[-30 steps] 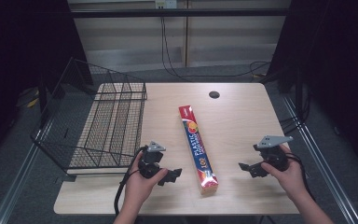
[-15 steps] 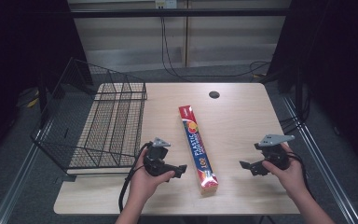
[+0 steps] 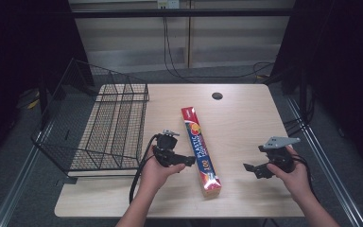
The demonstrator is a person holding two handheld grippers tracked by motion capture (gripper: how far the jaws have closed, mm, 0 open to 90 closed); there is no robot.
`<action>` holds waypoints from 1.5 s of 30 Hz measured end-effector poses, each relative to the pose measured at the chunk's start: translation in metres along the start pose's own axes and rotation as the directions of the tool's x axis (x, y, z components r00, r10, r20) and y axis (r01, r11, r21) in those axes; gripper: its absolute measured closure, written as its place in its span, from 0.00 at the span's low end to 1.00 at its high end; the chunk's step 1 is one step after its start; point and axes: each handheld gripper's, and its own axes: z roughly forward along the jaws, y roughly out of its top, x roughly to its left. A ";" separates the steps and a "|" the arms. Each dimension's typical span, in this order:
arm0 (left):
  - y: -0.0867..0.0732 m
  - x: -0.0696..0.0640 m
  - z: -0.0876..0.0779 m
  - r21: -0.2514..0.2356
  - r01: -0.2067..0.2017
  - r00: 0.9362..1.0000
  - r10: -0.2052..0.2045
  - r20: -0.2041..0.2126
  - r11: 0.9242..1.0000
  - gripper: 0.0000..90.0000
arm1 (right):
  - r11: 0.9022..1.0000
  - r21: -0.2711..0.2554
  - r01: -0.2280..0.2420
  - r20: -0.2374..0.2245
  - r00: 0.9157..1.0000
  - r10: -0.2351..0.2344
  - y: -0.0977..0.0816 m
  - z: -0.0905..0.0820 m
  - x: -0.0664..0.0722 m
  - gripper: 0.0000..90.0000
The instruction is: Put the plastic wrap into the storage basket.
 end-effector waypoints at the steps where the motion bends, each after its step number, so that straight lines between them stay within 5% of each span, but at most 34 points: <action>1: 0.004 -0.001 0.003 -0.005 0.010 1.000 -0.010 -0.002 1.000 0.04 | 1.000 -0.001 -0.002 0.009 1.000 0.002 0.000 0.000 -0.001 0.04; 33: 0.052 -0.013 0.042 0.058 0.061 0.998 -0.059 -0.034 0.996 0.09 | 1.000 -0.014 -0.022 0.017 1.000 0.022 -0.001 -0.002 -0.004 0.04; 45: 0.058 -0.015 0.069 0.118 0.100 0.991 -0.088 -0.103 0.988 0.09 | 0.999 -0.029 -0.034 0.024 0.999 0.035 0.000 -0.005 -0.006 0.04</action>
